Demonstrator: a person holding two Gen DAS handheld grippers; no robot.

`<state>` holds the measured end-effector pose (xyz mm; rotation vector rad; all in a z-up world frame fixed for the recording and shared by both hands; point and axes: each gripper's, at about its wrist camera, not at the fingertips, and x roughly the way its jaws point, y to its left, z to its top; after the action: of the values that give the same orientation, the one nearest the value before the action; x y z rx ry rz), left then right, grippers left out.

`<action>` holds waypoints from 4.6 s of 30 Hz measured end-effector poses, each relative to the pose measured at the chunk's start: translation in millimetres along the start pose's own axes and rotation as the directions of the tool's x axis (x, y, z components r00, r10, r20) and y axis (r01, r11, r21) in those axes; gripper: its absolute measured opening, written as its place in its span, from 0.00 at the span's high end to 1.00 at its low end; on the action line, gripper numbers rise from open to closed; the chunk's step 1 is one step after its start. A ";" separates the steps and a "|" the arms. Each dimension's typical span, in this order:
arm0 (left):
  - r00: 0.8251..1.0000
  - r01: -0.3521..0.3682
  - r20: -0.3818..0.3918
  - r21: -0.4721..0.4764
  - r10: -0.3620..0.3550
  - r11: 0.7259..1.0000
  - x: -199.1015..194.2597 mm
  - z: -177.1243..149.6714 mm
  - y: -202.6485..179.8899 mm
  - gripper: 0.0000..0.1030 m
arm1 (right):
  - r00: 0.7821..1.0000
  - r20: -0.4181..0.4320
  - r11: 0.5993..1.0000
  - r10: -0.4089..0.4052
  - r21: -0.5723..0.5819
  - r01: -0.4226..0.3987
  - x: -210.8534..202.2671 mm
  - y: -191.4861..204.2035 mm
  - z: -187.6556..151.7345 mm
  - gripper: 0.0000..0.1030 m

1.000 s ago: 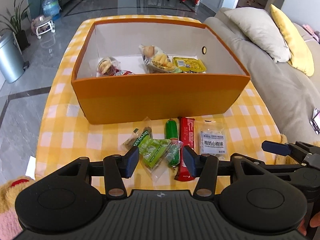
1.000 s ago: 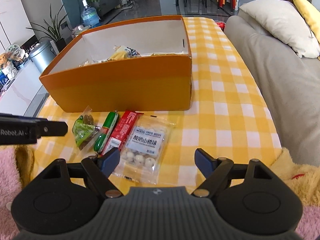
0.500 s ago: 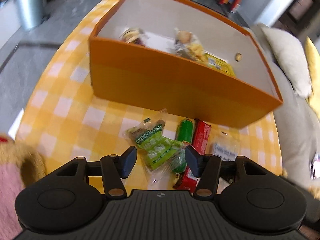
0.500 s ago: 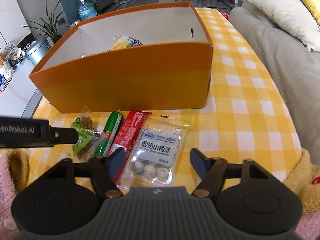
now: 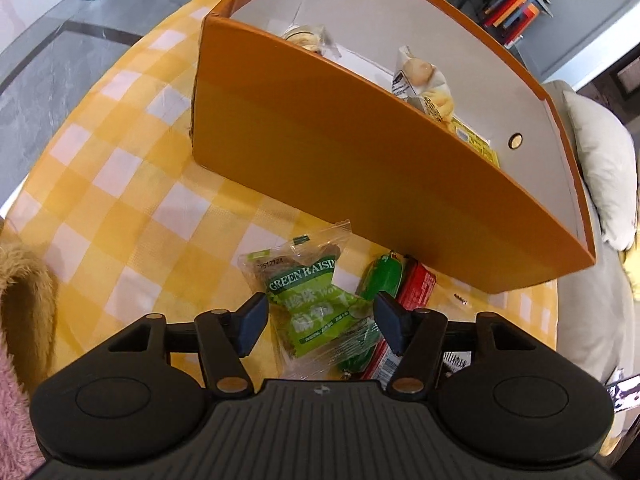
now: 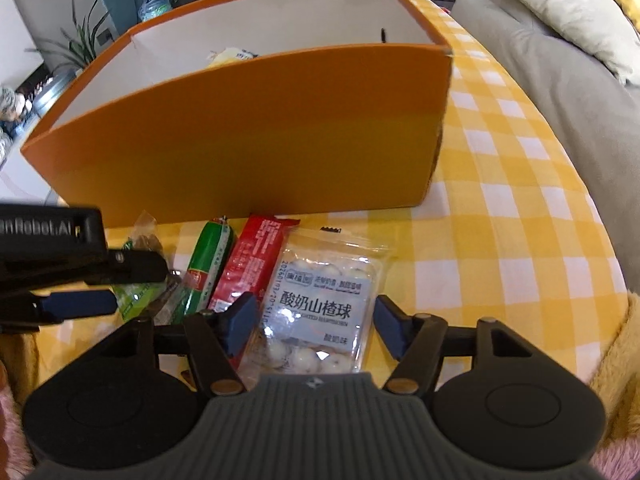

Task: Organize snacks
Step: 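Grasp the green raisin packet with the left tool while the right tool grasps the hawthorn-ball packet, then lift both packets and carry them over the open box, then open both tools to drop the packets into the box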

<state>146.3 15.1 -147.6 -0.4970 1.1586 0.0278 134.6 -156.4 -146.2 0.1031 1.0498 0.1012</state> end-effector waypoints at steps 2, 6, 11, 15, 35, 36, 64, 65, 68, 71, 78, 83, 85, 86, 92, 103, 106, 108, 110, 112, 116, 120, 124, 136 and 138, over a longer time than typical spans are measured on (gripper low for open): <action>1.000 -0.003 -0.003 -0.012 0.002 1.000 1.5 1.4 2.1 0.31 | 1.000 0.005 1.000 -0.010 -0.020 0.010 0.6 1.4 -1.0 0.39; 0.999 -0.033 -0.038 -0.021 0.033 0.999 4.0 7.8 5.8 0.26 | 1.000 0.010 0.998 -0.027 -0.064 0.028 -2.4 2.8 -3.0 0.39; 0.995 -0.074 -0.059 0.013 0.075 0.997 7.5 10.4 -1.6 0.26 | 0.999 0.005 0.995 -0.039 -0.089 0.039 -2.1 2.2 -3.9 0.38; 0.994 -0.089 -0.069 0.021 0.090 0.996 13.0 8.2 -2.9 0.29 | 0.999 -0.006 0.996 -0.031 -0.088 0.031 1.9 1.9 -4.7 0.36; 0.994 -0.100 -0.021 0.132 0.104 0.986 -6.2 -5.0 -3.3 0.56 | 1.000 -0.009 0.999 0.008 -0.052 -0.008 -6.7 -9.3 -7.8 0.47; 0.995 -0.099 -0.019 0.131 0.102 0.986 -9.1 -6.2 -2.6 0.56 | 1.000 -0.012 0.999 0.008 -0.049 -0.009 -8.1 -10.4 -8.3 0.47; 0.969 0.012 0.229 0.342 -0.096 0.939 -131.8 12.4 -60.7 0.56 | 0.942 0.309 0.991 0.133 -0.069 -0.117 -142.3 -10.6 18.9 0.47; 0.967 0.008 0.237 0.351 -0.097 0.936 -133.5 15.2 -63.1 0.56 | 0.937 0.322 0.990 0.137 -0.075 -0.119 -145.7 -10.3 23.9 0.47; 0.959 0.002 0.261 0.371 -0.107 0.929 -138.9 26.0 -70.6 0.56 | 0.923 0.355 0.988 0.147 -0.090 -0.123 -154.4 -7.9 38.8 0.47; 0.952 -0.010 0.284 0.394 -0.112 0.919 -143.4 36.7 -79.1 0.56 | 0.911 0.381 0.986 0.160 -0.106 -0.129 -159.7 -4.9 53.6 0.47; 0.944 -0.055 0.317 0.439 -0.098 0.897 -141.6 58.8 -94.0 0.56 | 0.898 0.408 0.981 0.165 -0.161 -0.107 -158.2 2.8 92.1 0.47; 0.948 -0.087 0.311 0.469 -0.072 0.879 -130.5 73.3 -101.7 0.56 | 0.903 0.400 0.973 0.158 -0.217 -0.074 -145.3 11.5 112.9 0.47; 0.951 -0.105 0.303 0.478 -0.052 0.872 -122.2 79.2 -104.3 0.56 | 0.908 0.390 0.969 0.150 -0.242 -0.056 -136.2 14.6 120.9 0.47; 0.953 -0.112 0.299 0.482 -0.042 0.869 -117.2 82.0 -105.0 0.56 | 0.911 0.385 0.966 0.145 -0.253 -0.047 -131.6 15.8 124.1 0.47; 0.969 -0.135 0.246 0.501 0.009 0.855 -84.1 98.5 -106.6 0.56 | 0.935 0.341 0.938 0.097 -0.345 0.029 -96.6 27.8 140.5 0.47; 0.980 -0.190 0.161 0.552 0.120 0.812 -24.7 119.2 -102.7 0.56 | 0.976 0.217 0.861 0.014 -0.499 0.099 -23.3 37.0 159.2 0.47; 0.968 -0.246 0.180 0.581 0.173 0.776 -13.3 122.7 -105.2 0.56 | 0.982 0.185 0.835 -0.032 -0.535 0.129 -5.3 39.2 162.3 0.47; 0.957 -0.289 0.190 0.595 0.219 0.750 -6.5 126.1 -107.4 0.56 | 0.984 0.164 0.818 -0.064 -0.556 0.146 4.5 41.2 162.2 0.47; 0.949 -0.315 0.195 0.610 0.248 0.727 -0.3 128.6 -108.6 0.56 | 0.985 0.146 0.805 -0.092 -0.571 0.160 15.1 41.9 163.3 0.47; 0.940 -0.341 0.203 0.630 0.275 0.698 5.7 130.2 -110.8 0.56 | 0.984 0.136 0.795 -0.112 -0.583 0.171 21.4 43.1 163.5 0.47; 0.928 -0.364 0.195 0.651 0.316 0.666 17.9 132.6 -110.3 0.56 | 0.982 0.120 0.779 -0.146 -0.598 0.189 32.9 44.3 165.5 0.46; 0.922 -0.373 0.182 0.656 0.342 0.656 28.3 136.0 -105.7 0.56 | 0.977 0.104 0.765 -0.184 -0.609 0.209 43.6 45.4 167.6 0.46; 0.922 -0.366 0.167 0.667 0.348 0.649 34.9 136.4 -104.3 0.56 | 0.975 0.077 0.755 -0.208 -0.621 0.210 54.6 45.4 169.2 0.45; 0.920 -0.367 0.158 0.672 0.360 0.643 37.3 137.1 -101.1 0.55 | 0.972 0.036 0.751 -0.232 -0.629 0.202 62.1 44.4 172.6 0.42; 0.917 -0.374 0.166 0.676 0.363 0.635 35.2 136.1 -102.2 0.53 | 0.974 0.026 0.759 -0.227 -0.621 0.194 62.6 46.2 175.5 0.42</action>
<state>306.9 -31.1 -100.2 0.4334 1.1425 -0.0541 316.5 -108.8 -107.1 -0.6278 1.0252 0.2432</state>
